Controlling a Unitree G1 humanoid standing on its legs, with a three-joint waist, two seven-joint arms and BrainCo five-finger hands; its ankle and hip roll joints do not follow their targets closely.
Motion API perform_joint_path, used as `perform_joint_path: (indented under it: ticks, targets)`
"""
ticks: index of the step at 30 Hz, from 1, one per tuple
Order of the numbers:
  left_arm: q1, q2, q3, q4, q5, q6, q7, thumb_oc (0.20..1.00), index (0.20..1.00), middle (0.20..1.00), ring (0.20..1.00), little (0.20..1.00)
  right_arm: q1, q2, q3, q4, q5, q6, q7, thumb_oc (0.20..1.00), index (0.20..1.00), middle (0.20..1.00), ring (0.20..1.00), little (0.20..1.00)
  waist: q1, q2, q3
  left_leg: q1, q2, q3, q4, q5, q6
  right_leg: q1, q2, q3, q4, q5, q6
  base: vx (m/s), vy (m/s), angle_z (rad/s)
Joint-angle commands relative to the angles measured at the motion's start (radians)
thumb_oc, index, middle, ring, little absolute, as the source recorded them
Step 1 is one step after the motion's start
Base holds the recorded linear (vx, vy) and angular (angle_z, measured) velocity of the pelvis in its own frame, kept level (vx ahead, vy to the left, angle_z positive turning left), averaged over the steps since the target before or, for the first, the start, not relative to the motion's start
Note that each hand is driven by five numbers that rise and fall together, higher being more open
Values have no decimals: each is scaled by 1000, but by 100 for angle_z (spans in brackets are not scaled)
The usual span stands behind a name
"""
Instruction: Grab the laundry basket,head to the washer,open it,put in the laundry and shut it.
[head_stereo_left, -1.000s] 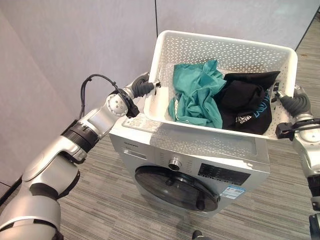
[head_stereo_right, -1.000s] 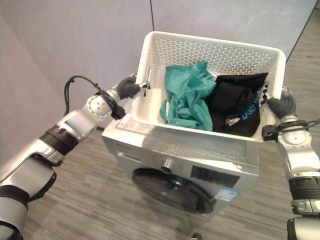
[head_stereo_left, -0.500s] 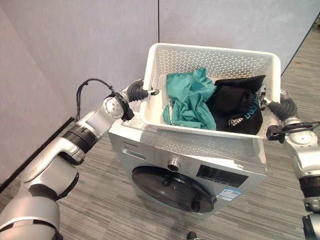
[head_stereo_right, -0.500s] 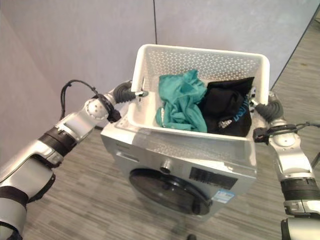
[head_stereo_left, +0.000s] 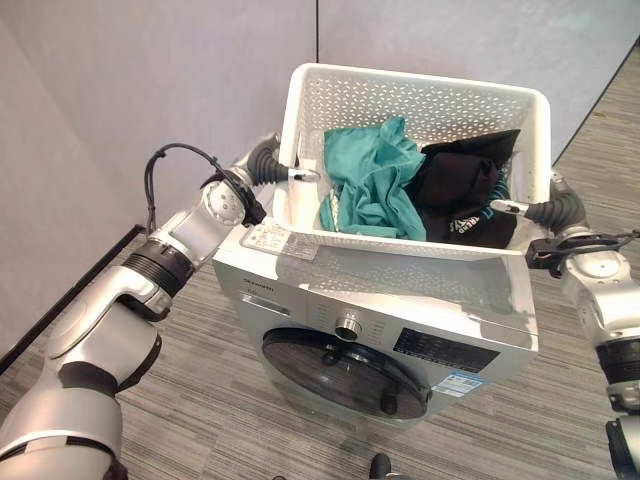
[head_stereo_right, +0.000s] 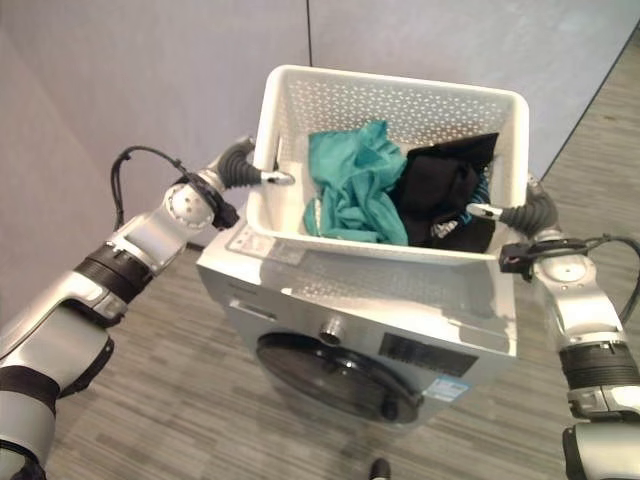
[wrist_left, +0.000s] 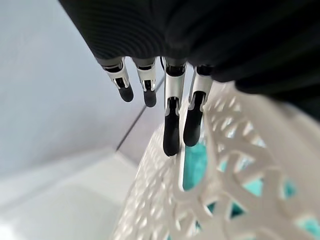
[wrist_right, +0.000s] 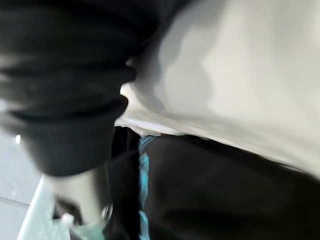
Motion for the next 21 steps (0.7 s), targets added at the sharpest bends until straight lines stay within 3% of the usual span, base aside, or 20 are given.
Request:
perform_joint_path:
  ticks: [1, 7, 10, 21]
  targets:
    - [-328, -66, -2, 61, 57, -157, 107, 1000, 1000, 1000, 1000, 1000, -120, 27, 114, -40, 22, -79, 52, 1000, 1000, 1000, 1000, 1000, 16, 18, -1, -3, -9, 66, 2, -45, 35, 25, -40, 25, 110, -150, 76, 0, 0, 0]
    - [-394, -24, -18, 110, 57, -162, 136, 1000, 1000, 1000, 1000, 1000, -201, 34, 155, 10, 51, -92, 38, 1000, 1000, 1000, 1000, 1000, 0, 30, -13, 5, -10, 78, 2, -48, 32, 25, -44, 32, 113, -143, 81, 6, 5, -1]
    - [-432, 9, -68, 133, 38, -160, 102, 1000, 1000, 1000, 1000, 1000, -261, 35, 192, 30, 66, -91, 40, 1000, 1000, 1000, 1000, 1000, -6, 43, -18, 9, -12, 88, 2, -48, 34, 20, -47, 40, 121, -138, 85, 10, 22, -1]
    - [-320, 33, -37, 41, 39, -170, 47, 1000, 1000, 1000, 1000, 1000, -205, 41, 167, -106, 121, -102, 83, 1000, 1000, 1000, 1000, 1000, -10, 39, -4, 31, -12, 107, 2, -60, 44, 10, -48, 63, 144, -140, 88, 12, 16, -11]
